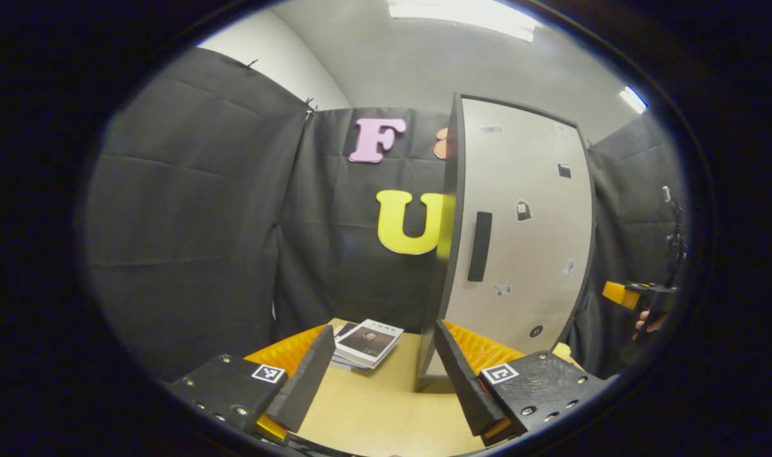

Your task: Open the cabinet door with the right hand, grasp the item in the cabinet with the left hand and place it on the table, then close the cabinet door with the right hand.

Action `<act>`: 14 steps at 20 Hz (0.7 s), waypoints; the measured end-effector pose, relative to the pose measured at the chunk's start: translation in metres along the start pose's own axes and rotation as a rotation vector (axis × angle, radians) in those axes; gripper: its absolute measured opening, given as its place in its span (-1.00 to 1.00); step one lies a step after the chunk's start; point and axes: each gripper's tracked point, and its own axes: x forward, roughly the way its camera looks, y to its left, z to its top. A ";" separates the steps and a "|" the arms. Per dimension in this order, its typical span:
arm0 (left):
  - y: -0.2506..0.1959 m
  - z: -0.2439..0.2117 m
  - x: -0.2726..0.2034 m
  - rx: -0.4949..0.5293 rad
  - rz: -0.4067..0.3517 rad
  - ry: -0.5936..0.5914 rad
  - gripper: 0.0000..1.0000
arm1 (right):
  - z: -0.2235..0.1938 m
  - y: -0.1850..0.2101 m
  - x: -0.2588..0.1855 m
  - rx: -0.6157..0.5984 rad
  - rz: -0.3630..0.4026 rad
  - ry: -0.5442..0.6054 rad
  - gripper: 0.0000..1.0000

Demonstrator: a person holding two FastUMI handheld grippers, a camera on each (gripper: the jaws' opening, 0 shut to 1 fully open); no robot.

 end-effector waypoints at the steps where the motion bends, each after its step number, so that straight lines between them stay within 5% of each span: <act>1: -0.003 -0.003 -0.002 0.002 0.015 0.001 0.87 | 0.001 -0.003 0.003 0.000 0.019 0.002 0.94; 8: -0.012 -0.030 -0.024 0.016 0.155 0.029 0.87 | -0.001 0.001 0.029 0.027 0.165 0.029 0.94; 14: -0.011 -0.032 -0.015 0.079 0.166 0.007 0.87 | 0.040 0.042 0.048 0.068 0.226 -0.022 0.95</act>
